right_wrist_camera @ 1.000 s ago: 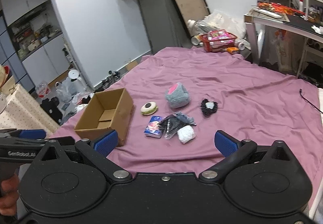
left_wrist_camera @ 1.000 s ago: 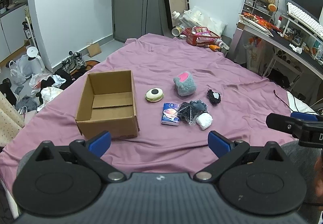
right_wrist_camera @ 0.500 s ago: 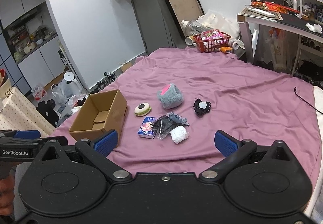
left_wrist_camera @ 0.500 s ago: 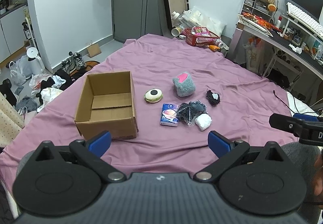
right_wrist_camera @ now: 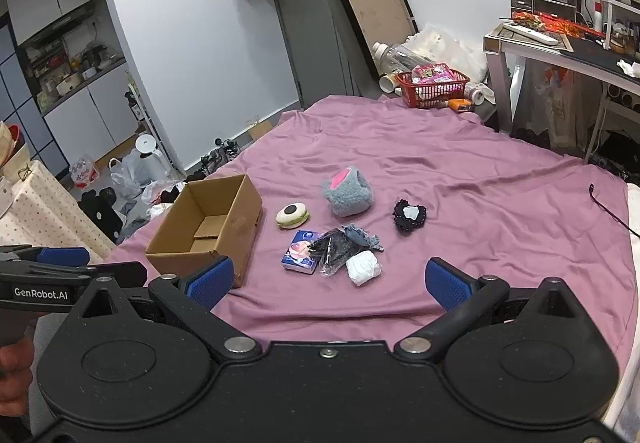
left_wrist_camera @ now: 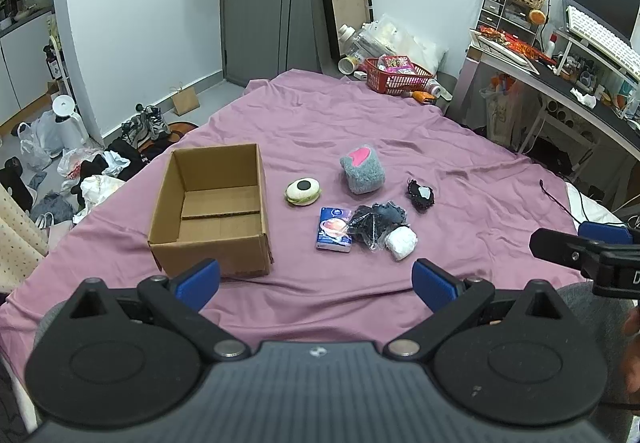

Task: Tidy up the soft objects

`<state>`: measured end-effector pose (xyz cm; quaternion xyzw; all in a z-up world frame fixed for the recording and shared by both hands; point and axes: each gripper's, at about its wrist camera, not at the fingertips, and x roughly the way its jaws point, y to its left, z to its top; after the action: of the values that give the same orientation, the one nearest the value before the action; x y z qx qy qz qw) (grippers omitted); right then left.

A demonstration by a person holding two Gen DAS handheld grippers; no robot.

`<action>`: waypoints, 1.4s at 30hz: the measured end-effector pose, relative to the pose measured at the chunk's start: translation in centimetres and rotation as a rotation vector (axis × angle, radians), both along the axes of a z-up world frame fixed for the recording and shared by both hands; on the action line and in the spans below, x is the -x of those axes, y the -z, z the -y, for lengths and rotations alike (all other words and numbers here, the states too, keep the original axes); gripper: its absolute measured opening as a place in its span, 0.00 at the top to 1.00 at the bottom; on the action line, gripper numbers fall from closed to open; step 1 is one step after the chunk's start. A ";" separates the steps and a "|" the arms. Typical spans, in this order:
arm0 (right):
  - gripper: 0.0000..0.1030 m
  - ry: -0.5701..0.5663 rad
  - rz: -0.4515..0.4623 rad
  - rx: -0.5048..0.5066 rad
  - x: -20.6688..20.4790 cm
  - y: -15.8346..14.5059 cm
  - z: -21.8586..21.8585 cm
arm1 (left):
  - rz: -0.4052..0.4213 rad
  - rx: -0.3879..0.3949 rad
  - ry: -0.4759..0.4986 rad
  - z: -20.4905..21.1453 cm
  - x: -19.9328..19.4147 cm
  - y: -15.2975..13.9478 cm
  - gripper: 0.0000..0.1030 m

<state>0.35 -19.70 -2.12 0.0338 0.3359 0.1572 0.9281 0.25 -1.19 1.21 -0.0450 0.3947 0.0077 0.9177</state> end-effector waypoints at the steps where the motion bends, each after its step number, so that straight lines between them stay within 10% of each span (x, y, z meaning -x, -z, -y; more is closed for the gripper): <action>1: 0.00 0.000 0.000 0.002 0.0 0.0 0.0 | -0.001 0.001 0.000 0.0 0.0 0.0 0.01; 42: 0.00 0.038 -0.125 -0.069 -9.1 2.6 1.5 | -0.082 0.058 0.006 1.0 -9.4 2.9 0.02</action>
<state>9.44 -21.22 -4.69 0.0816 0.3871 0.1487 0.9063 9.63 -2.21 -1.72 -0.0701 0.4321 -0.0046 0.8991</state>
